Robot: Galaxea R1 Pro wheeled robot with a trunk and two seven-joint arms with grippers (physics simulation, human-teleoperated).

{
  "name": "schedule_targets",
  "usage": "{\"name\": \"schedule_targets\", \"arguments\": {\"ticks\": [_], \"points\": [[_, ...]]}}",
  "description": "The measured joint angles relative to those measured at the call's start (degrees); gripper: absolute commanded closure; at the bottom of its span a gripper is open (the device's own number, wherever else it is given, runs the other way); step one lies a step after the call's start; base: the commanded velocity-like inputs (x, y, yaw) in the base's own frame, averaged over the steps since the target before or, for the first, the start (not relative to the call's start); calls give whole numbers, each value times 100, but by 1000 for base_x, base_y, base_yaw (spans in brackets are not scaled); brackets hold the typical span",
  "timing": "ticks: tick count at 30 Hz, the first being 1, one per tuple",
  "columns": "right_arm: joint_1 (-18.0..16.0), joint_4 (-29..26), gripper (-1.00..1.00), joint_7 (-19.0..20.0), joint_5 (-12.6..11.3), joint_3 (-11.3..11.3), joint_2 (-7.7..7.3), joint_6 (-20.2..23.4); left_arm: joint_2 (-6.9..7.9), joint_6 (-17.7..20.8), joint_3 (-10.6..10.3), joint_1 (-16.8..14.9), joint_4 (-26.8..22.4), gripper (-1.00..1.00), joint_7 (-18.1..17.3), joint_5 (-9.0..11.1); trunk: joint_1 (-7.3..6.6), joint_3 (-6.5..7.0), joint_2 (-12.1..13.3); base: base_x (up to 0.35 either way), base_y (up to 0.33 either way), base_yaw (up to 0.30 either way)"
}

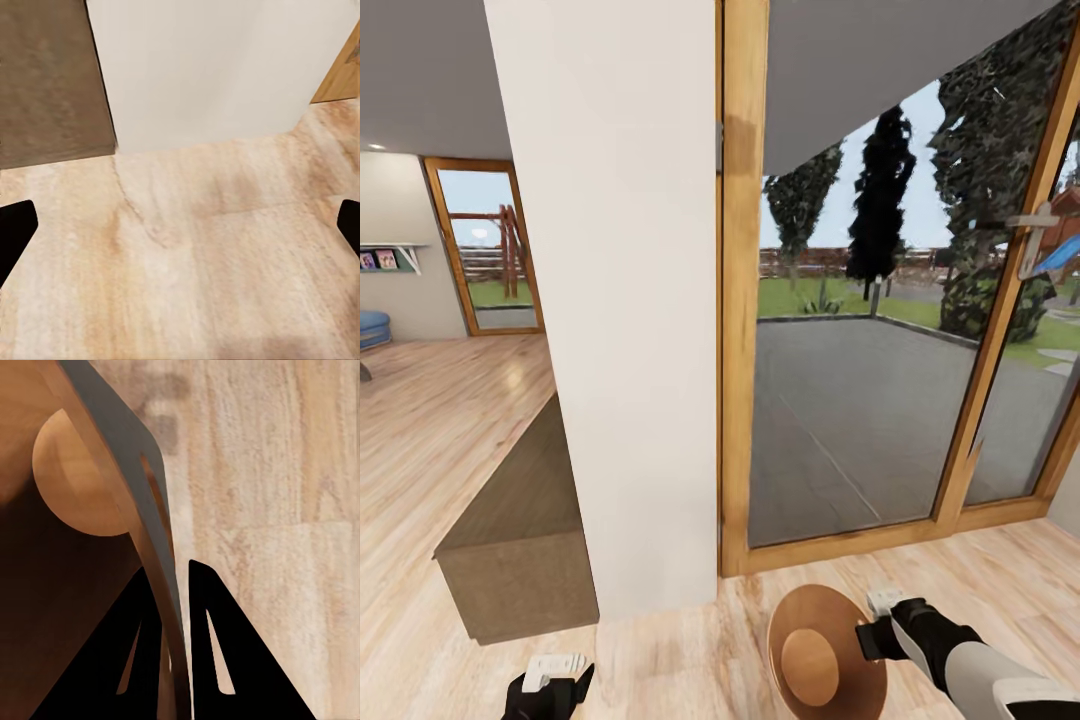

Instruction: Put the three can of soda from the living room inside the tash can in the kitchen.

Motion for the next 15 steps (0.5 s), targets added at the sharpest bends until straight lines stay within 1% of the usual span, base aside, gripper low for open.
{"name": "schedule_targets", "arguments": {"ticks": [2, 3, 4, 5, 7, 8, 11, 13, 15], "points": [[34, 1, 100, 0, -2, 2, 0, -29, 0, 0, 0, 0, 0, -100, 0, 0, -44, 36, 80, 0, 0, 0], [112, -5, 100, 8, -10, -36, -5, -110, 0, 0, 0, 0, 2, -100, -1, 0, -66, 54, 120, 0, 0, 0], [145, 27, 100, 4, -6, 40, -8, -252, 0, 0, 0, 0, 3, -100, -2, 0, -88, 71, 161, 0, 0, 0], [160, 12, 100, -1, 34, 60, -11, -361, 0, 0, 0, 0, 3, -100, -4, -2, -110, 89, 201, 0, 0, 0], [222, -9, 100, 8, -25, -44, -11, -667, 0, 1, 0, 0, 6, -100, -6, -1, -154, 126, 281, 0, 0, 0], [247, -13, 100, 11, -46, -88, -10, -746, 0, 2, -1, 0, 7, -100, -7, -1, -176, 144, 321, 0, 0, 0], [317, 3, 100, 4, 10, 36, -15, -908, 0, 4, 0, 0, 7, -100, -8, 0, -242, 197, 441, 0, 0, 0], [363, -12, 100, 6, -9, -34, -24, -1003, 0, 4, 0, 0, 9, -100, -8, -4, -286, 234, 521, 0, 0, 0], [397, -14, 100, 4, -4, -21, -35, -1069, 0, 5, 0, 0, 9, -100, -7, -7, -330, 269, 602, 0, 0, 0]]}}
